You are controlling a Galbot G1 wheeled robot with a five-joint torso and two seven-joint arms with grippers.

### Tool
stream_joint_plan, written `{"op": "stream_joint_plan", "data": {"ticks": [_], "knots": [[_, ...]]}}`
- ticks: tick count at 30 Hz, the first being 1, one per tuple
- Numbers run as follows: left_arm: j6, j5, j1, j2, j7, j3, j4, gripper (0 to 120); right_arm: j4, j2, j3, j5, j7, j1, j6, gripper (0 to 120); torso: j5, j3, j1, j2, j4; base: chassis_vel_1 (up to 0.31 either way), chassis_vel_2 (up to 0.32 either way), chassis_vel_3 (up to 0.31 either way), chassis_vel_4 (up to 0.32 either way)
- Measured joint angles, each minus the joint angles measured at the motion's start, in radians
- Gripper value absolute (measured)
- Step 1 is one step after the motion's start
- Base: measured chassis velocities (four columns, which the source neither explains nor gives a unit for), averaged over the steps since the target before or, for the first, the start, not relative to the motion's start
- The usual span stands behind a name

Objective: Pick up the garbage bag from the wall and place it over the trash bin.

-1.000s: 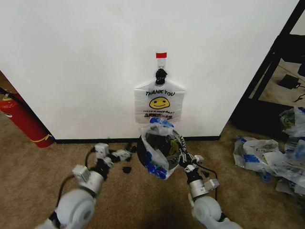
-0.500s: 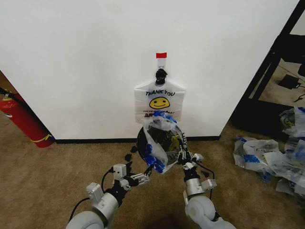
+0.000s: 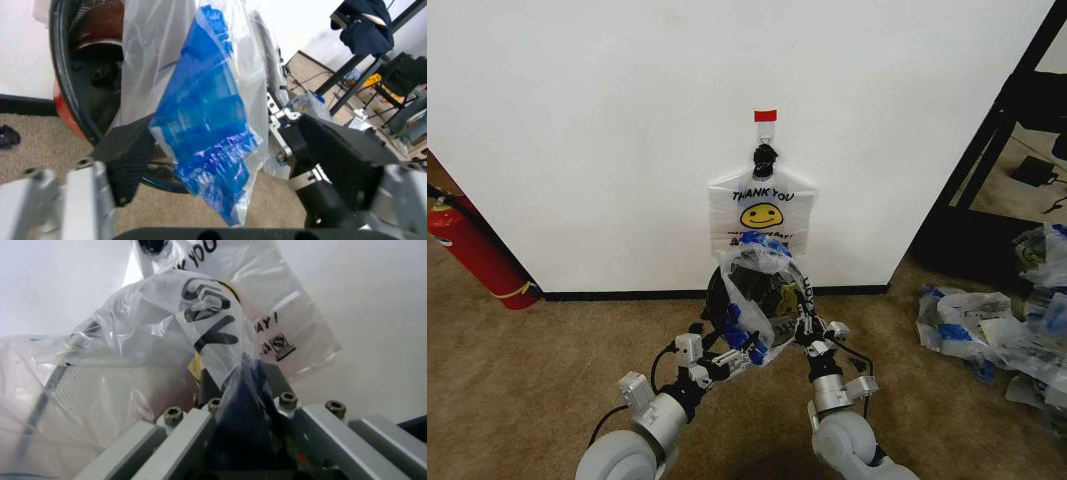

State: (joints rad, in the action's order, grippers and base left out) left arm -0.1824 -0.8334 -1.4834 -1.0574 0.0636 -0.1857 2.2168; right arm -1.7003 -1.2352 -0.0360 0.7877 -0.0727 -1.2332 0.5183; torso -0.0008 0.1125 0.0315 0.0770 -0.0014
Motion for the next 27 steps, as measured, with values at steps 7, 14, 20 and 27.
{"op": "stream_joint_plan", "data": {"ticks": [7,14,20,27], "knots": [[0.001,-0.004,0.006,0.006,-0.003,0.000,0.000,55,-0.001,-0.005,0.001,-0.003,-0.005,0.002,-0.002,1,0.0000,0.000,0.000,0.000,-0.0001,0.000,0.000,0.000,0.000],[0.013,-0.005,0.014,0.014,-0.011,0.004,-0.002,26,0.003,-0.010,-0.002,-0.005,-0.010,0.008,-0.004,1,0.0000,0.000,0.000,0.000,-0.0001,0.000,0.000,0.000,0.000],[0.013,-0.007,0.021,0.022,-0.019,0.004,-0.012,6,0.005,-0.006,0.000,-0.004,-0.018,0.013,-0.008,1,0.0000,0.000,0.000,0.000,-0.0001,0.000,0.000,0.000,0.000],[0.014,-0.011,0.017,0.029,-0.028,0.004,-0.015,0,0.002,-0.009,0.003,0.009,-0.030,0.019,-0.017,1,0.0000,0.000,0.000,0.000,-0.0001,0.000,0.000,0.000,0.000]]}}
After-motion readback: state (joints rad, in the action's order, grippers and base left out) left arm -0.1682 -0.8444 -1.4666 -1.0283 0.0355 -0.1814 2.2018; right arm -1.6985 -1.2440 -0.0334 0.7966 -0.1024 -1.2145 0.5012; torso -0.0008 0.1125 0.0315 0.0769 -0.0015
